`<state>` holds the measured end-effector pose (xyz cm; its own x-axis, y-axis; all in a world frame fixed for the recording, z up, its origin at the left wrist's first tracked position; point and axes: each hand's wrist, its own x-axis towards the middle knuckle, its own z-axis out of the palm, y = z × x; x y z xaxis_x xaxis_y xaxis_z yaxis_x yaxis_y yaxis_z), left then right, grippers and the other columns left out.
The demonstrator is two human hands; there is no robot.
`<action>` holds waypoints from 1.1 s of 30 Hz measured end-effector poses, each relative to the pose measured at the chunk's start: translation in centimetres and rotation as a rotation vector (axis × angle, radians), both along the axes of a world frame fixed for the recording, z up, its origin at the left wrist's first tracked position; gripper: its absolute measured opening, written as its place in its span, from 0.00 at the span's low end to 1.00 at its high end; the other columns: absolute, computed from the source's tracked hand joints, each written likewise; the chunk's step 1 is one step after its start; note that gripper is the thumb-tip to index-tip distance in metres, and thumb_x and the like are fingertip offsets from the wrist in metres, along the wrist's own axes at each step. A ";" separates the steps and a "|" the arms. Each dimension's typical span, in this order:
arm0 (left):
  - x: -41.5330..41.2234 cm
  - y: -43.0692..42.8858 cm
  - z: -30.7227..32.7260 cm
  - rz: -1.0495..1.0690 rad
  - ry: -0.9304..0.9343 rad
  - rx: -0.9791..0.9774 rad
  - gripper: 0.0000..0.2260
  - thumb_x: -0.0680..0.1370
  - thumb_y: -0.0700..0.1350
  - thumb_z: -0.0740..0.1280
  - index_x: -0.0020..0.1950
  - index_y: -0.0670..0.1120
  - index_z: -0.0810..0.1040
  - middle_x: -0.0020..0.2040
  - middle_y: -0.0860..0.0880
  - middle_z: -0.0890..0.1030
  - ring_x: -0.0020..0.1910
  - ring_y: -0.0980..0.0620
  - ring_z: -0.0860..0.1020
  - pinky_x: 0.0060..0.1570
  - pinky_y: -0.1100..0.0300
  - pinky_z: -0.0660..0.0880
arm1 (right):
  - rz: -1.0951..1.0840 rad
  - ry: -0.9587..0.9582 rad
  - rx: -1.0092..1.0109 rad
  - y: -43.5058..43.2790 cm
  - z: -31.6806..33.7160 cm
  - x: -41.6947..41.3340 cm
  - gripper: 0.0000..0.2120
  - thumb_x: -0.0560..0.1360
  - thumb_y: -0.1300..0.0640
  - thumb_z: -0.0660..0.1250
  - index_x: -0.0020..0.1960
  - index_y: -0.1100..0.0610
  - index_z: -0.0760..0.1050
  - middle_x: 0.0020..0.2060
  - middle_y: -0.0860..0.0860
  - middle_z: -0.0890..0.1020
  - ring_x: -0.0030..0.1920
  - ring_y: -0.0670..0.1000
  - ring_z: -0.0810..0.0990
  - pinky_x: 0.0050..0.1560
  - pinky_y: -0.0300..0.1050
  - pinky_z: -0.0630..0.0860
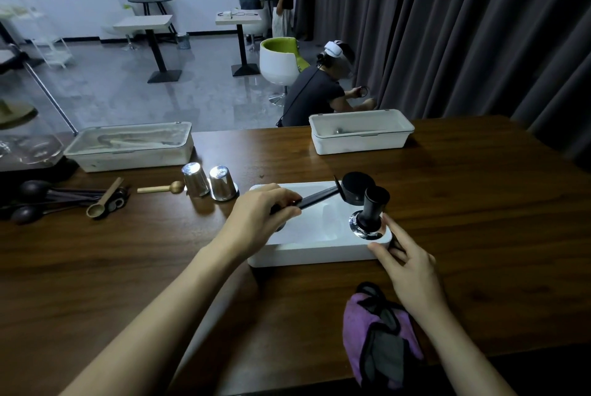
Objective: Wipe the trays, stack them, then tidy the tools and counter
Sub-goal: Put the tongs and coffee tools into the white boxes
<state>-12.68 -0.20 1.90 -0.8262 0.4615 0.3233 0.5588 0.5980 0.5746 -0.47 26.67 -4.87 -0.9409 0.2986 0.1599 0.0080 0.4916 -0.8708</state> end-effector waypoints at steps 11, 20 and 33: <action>0.0 1.0 -0.6 -0.046 0.007 -0.119 0.08 0.79 0.48 0.72 0.58 0.49 0.84 0.43 0.58 0.76 0.38 0.62 0.74 0.39 0.69 0.67 | 0.003 0.000 -0.005 0.0 0.1 0.0 0.28 0.70 0.34 0.68 0.67 0.21 0.63 0.64 0.39 0.77 0.62 0.44 0.79 0.59 0.47 0.80; -0.9 2.6 -1.2 -0.052 -0.073 -0.186 0.10 0.80 0.47 0.72 0.60 0.48 0.83 0.49 0.51 0.82 0.46 0.53 0.78 0.47 0.60 0.74 | 0.002 -0.016 -0.007 -0.3 0.6 0.0 0.30 0.70 0.36 0.67 0.70 0.27 0.63 0.64 0.38 0.74 0.59 0.41 0.77 0.52 0.31 0.76; -1.0 -0.2 -2.0 0.012 -0.096 -0.167 0.22 0.78 0.54 0.72 0.71 0.57 0.74 0.64 0.58 0.79 0.62 0.56 0.76 0.58 0.60 0.72 | -0.031 -0.051 -0.024 -0.4 1.1 0.2 0.27 0.73 0.43 0.71 0.65 0.22 0.64 0.54 0.25 0.72 0.53 0.32 0.76 0.54 0.36 0.76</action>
<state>-13.72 -0.39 -0.07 -0.8554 0.4920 0.1622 0.4984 0.6960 0.5169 -0.24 26.23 -3.81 -0.9380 0.3306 0.1041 0.0676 0.4690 -0.8806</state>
